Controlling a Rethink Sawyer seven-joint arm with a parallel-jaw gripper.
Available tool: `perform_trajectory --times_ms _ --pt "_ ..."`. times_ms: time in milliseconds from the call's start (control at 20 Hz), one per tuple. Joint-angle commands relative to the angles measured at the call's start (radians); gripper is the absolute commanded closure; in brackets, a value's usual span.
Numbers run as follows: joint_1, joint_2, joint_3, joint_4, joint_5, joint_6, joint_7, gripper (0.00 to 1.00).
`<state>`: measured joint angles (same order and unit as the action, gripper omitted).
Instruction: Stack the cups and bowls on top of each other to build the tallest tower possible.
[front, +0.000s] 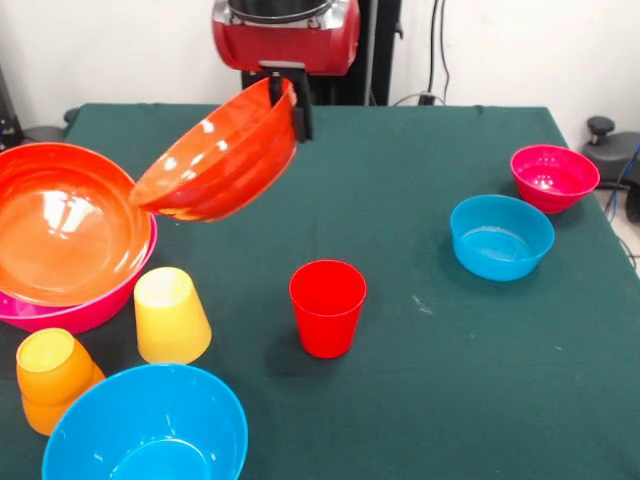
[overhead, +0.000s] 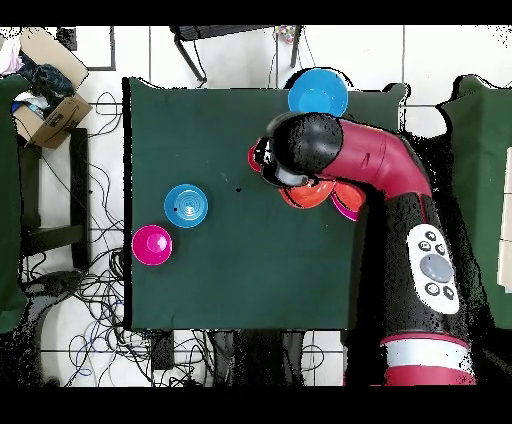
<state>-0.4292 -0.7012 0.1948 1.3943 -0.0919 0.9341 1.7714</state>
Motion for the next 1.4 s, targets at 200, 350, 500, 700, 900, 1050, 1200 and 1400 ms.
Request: perform_trajectory --times_ms 200,350,500,700,900,1050,1200,1400 --pt "-0.005 0.094 0.0 -0.168 -0.201 0.118 -0.161 1.0" --pt "-0.016 0.107 -0.016 -0.184 -0.24 0.137 -0.169 1.0" --pt "-0.03 0.12 -0.022 -0.201 -0.276 0.136 -0.18 1.0" --pt "-0.042 0.143 -0.054 -0.229 -0.334 0.101 -0.159 1.0" --pt "-0.054 0.16 -0.081 -0.216 -0.341 0.068 -0.078 1.0" --pt "-0.033 0.2 -0.121 -0.278 -0.383 0.07 -0.037 1.0" --pt "-0.015 0.248 -0.152 -0.349 -0.392 0.04 0.046 1.0" --pt "0.01 0.317 -0.2 -0.46 -0.359 0.06 0.184 1.0"
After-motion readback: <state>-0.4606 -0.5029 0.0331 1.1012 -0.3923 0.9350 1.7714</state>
